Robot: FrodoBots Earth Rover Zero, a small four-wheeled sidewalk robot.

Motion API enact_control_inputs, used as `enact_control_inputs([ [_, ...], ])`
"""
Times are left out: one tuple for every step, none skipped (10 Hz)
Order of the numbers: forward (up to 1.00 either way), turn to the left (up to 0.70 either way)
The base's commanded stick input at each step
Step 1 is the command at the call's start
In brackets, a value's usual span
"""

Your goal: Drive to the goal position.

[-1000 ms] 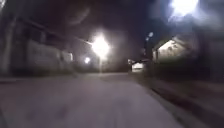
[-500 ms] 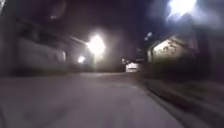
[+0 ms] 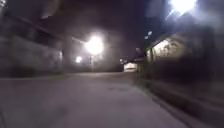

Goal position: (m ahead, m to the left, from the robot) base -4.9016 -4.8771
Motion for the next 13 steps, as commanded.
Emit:
enact_control_inputs([
  [0.70,-0.35],
  [0.70,-0.22],
  [0.70,-0.11],
  [0.70,-0.26],
  [0.70,-0.35],
  [0.70,-0.35],
  [0.70,-0.31],
  [0.70,-0.13],
  [0.62,0.00],
  [0.27,0.00],
  [0.07,0.00],
  [0.00,0.00],
  [0.00,0.00],
])
